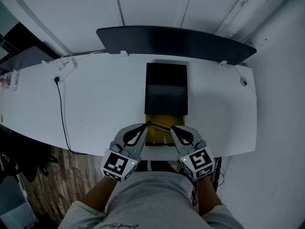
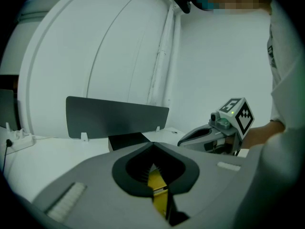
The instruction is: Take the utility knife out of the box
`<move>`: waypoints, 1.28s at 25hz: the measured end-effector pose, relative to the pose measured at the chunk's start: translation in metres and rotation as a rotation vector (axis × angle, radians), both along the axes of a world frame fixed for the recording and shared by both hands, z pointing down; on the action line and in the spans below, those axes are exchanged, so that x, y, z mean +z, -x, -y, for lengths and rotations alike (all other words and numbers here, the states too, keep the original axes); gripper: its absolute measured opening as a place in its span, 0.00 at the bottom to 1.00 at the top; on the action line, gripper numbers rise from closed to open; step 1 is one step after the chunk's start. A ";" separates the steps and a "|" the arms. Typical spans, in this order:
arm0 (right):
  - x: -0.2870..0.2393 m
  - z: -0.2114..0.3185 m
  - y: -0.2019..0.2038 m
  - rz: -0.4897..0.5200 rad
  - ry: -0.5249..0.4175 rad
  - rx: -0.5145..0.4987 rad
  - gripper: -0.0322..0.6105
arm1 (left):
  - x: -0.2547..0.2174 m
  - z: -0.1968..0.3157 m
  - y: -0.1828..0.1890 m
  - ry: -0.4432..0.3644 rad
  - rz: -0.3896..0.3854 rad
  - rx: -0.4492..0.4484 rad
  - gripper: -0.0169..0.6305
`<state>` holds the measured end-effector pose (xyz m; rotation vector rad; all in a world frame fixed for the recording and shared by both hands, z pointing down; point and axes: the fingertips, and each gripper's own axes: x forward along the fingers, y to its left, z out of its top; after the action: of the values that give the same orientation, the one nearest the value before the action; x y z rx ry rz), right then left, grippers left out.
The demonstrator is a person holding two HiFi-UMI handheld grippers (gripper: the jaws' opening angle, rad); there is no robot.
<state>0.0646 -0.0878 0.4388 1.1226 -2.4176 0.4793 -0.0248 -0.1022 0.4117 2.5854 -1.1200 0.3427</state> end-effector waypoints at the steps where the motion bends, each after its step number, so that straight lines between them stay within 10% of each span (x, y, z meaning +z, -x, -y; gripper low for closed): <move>1: 0.003 0.000 0.000 -0.004 0.006 -0.003 0.07 | 0.002 0.000 0.000 0.005 0.000 -0.001 0.03; 32: 0.093 0.005 0.001 -0.166 0.135 -0.110 0.07 | 0.075 0.001 0.007 0.111 0.038 0.011 0.03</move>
<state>0.0632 -0.0926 0.5316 0.9287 -2.2536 0.4861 -0.0317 -0.1032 0.4865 2.4987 -1.0692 0.4453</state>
